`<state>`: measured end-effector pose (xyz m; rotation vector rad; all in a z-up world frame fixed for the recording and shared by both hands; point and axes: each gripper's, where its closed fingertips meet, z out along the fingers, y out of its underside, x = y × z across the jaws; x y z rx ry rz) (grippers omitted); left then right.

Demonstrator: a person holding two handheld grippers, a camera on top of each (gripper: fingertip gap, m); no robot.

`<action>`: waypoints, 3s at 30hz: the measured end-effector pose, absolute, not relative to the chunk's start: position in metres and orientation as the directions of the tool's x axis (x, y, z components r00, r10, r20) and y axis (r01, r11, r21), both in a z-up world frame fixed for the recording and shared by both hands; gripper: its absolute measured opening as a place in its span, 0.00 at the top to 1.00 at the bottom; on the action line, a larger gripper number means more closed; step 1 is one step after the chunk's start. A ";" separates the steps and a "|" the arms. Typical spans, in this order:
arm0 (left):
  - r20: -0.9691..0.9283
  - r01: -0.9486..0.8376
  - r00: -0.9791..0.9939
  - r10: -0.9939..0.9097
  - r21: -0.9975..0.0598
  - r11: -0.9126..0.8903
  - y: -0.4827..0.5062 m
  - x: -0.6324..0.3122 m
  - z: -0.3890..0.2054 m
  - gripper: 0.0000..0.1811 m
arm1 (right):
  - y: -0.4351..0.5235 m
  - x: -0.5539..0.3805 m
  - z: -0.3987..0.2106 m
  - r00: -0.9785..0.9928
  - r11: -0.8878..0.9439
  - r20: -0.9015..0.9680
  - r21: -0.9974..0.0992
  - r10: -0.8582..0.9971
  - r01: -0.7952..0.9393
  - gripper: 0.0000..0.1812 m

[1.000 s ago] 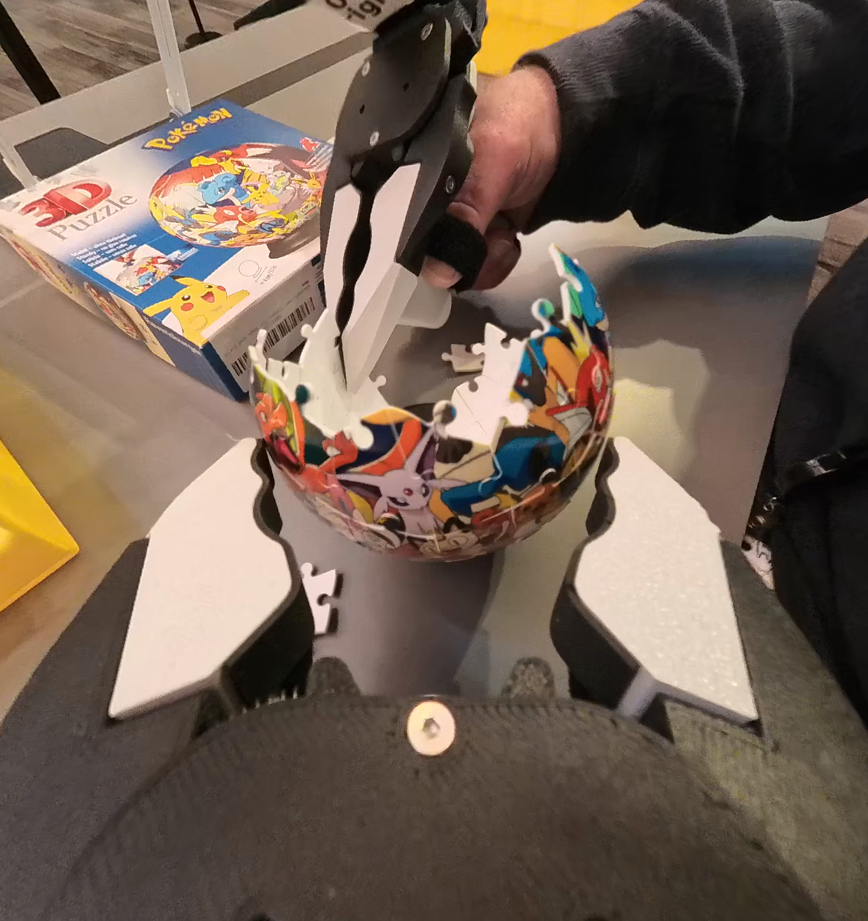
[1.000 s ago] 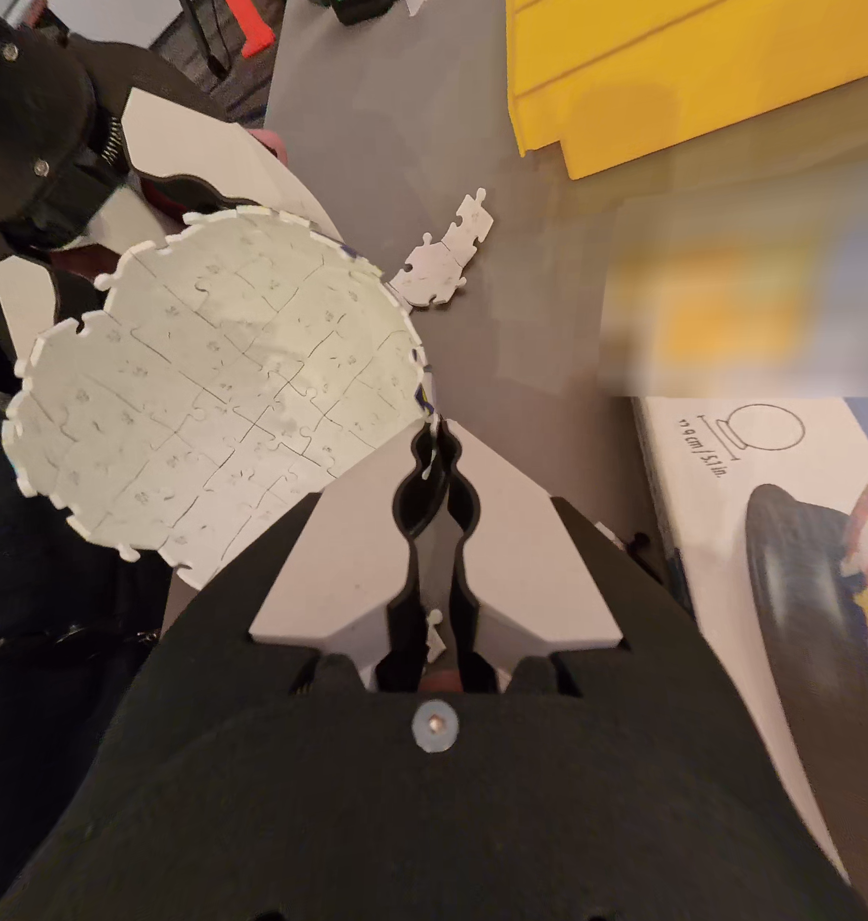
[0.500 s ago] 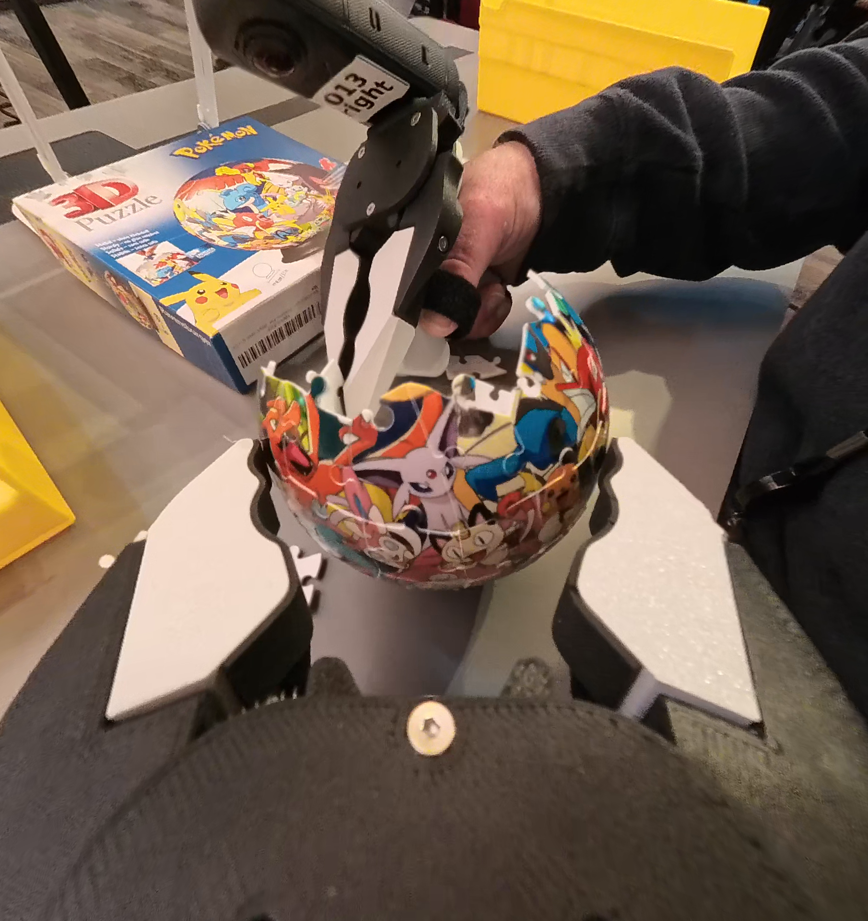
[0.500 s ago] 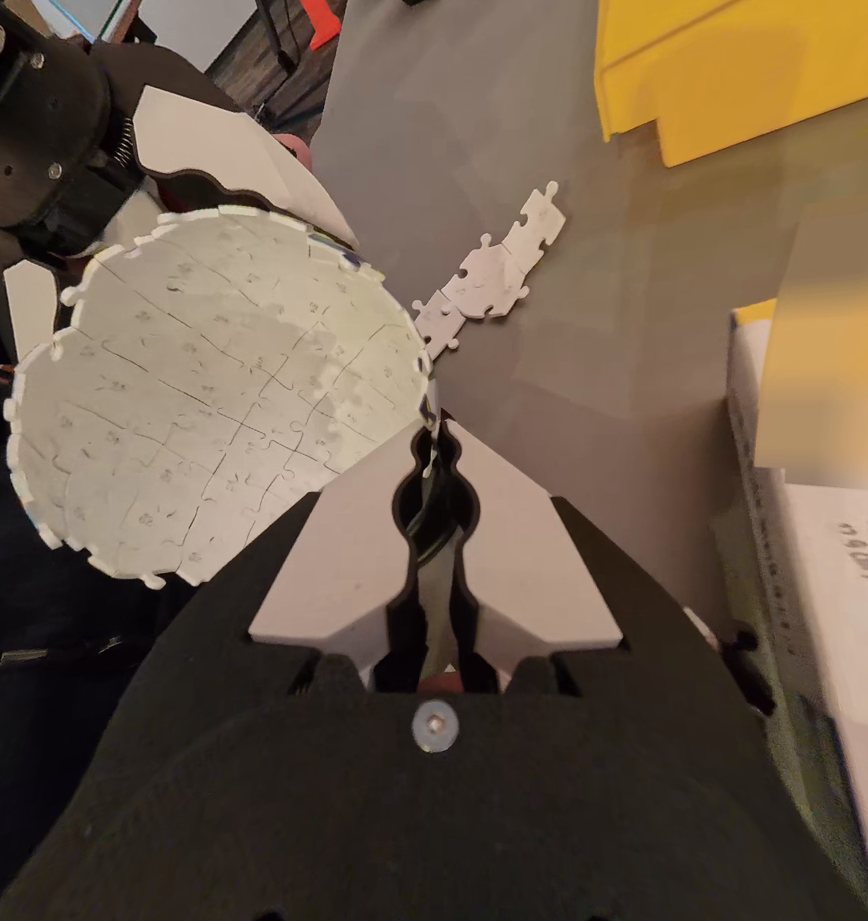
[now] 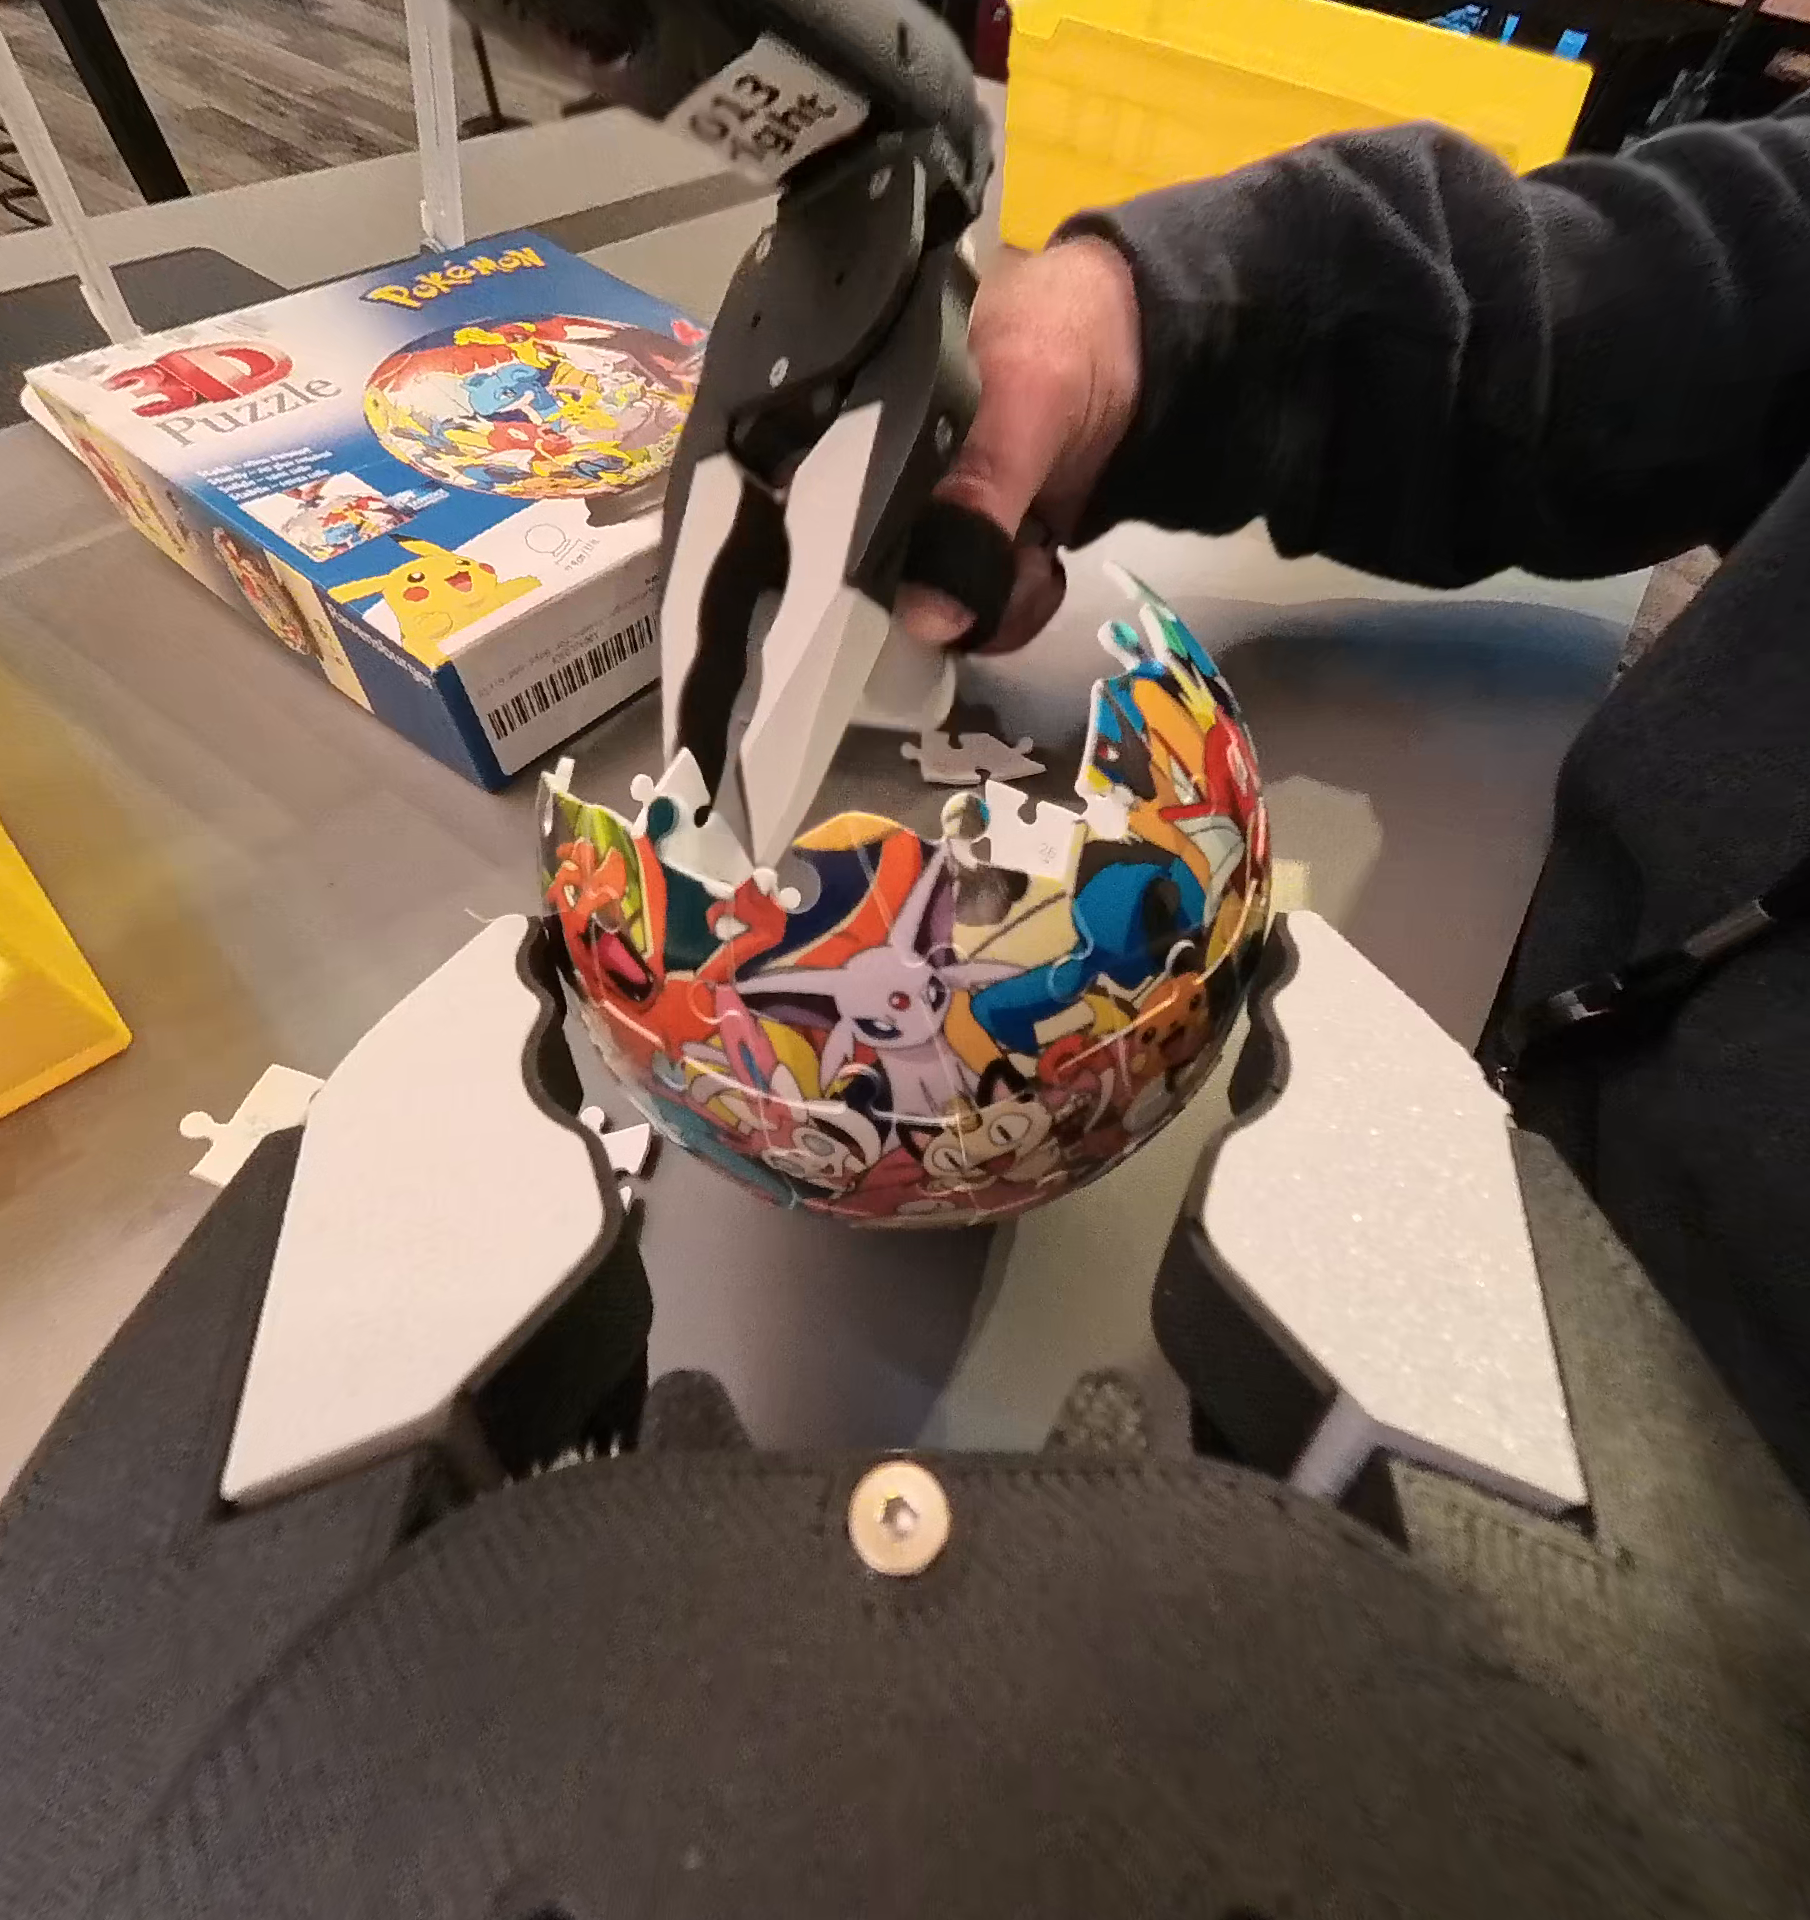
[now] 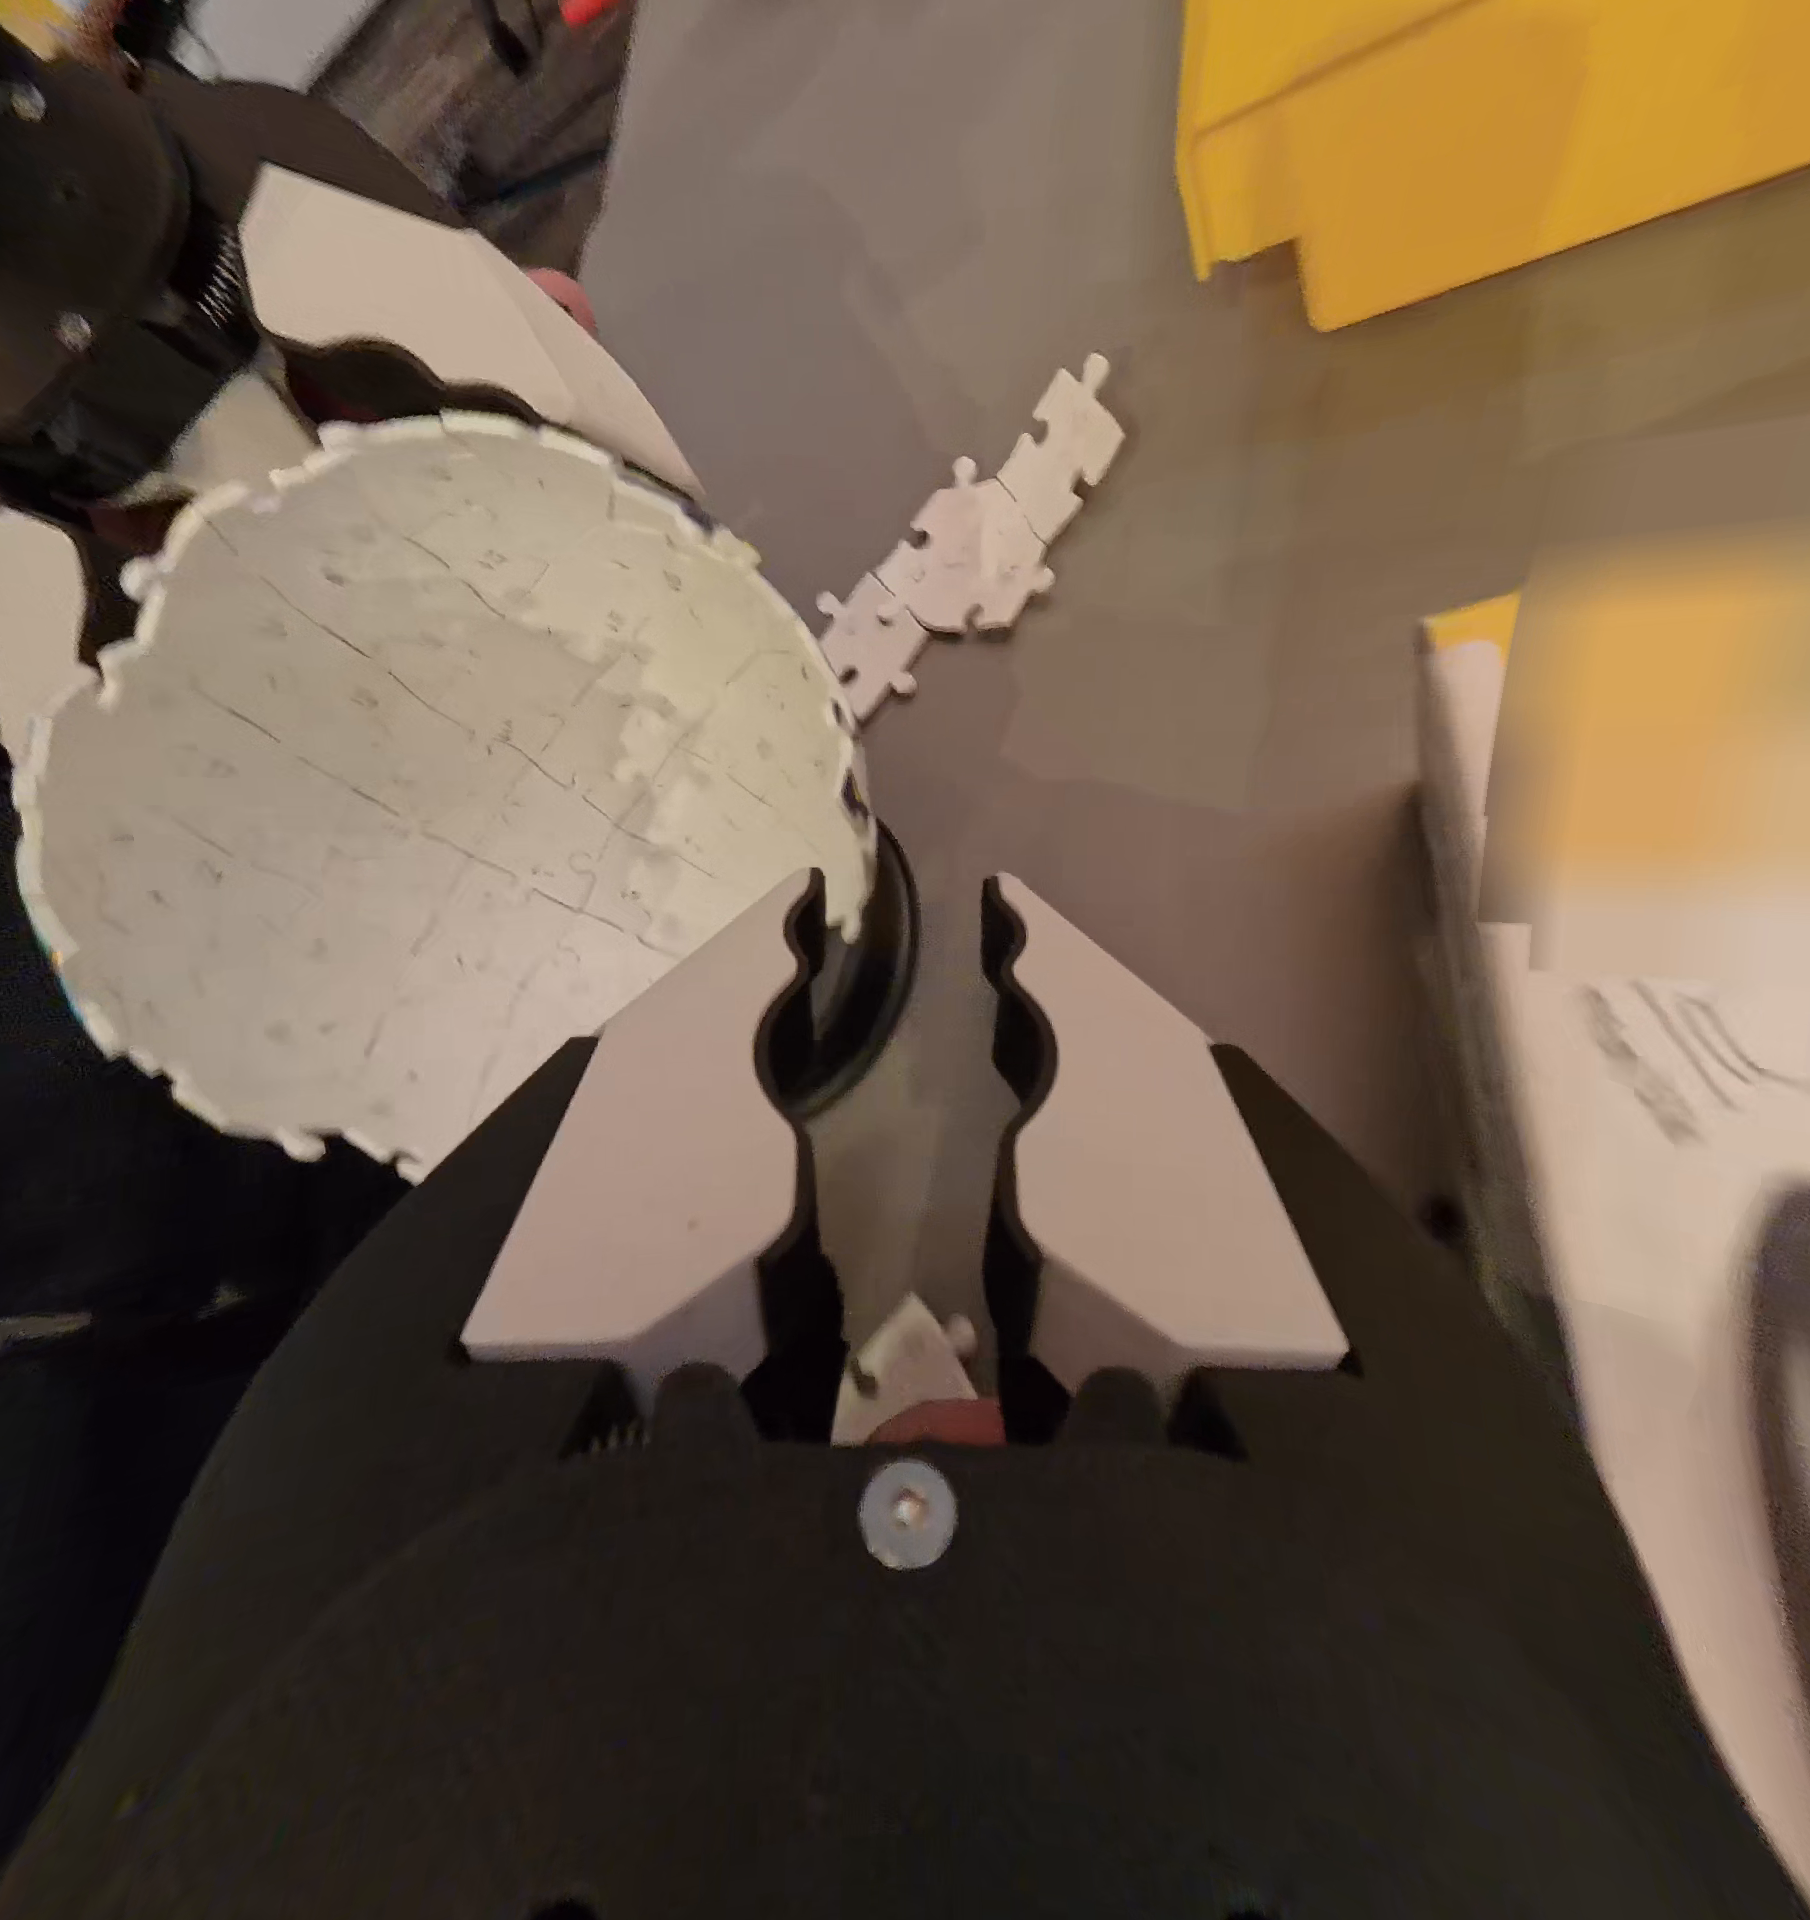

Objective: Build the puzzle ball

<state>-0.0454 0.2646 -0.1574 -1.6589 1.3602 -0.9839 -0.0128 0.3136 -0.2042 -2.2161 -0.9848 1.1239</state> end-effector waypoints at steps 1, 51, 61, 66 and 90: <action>0.094 -0.400 0.134 -0.986 -0.905 -0.141 0.265 -0.045 -0.158 0.32 | 0.314 -0.003 -0.204 0.433 -0.618 -0.453 -0.667 0.779 0.416 0.83; 0.074 -0.399 0.124 -0.990 -0.910 -0.118 0.263 -0.043 -0.158 0.32 | 0.258 0.050 -0.232 0.519 -0.466 -0.110 -0.620 0.848 0.631 1.00; 0.067 -0.401 0.122 -0.990 -0.909 -0.111 0.262 -0.042 -0.158 0.32 | 0.245 0.058 -0.213 0.464 -0.423 -0.135 -0.677 0.875 0.602 0.85; 0.067 -0.403 0.117 -0.991 -0.909 -0.109 0.262 -0.041 -0.158 0.32 | 0.239 0.065 -0.219 0.299 -0.253 -0.039 -0.642 0.953 0.724 0.68; 0.053 -0.400 0.121 -0.991 -0.911 -0.097 0.264 -0.042 -0.155 0.34 | 0.220 0.060 -0.225 0.354 -0.336 -0.091 -0.593 0.931 0.732 0.79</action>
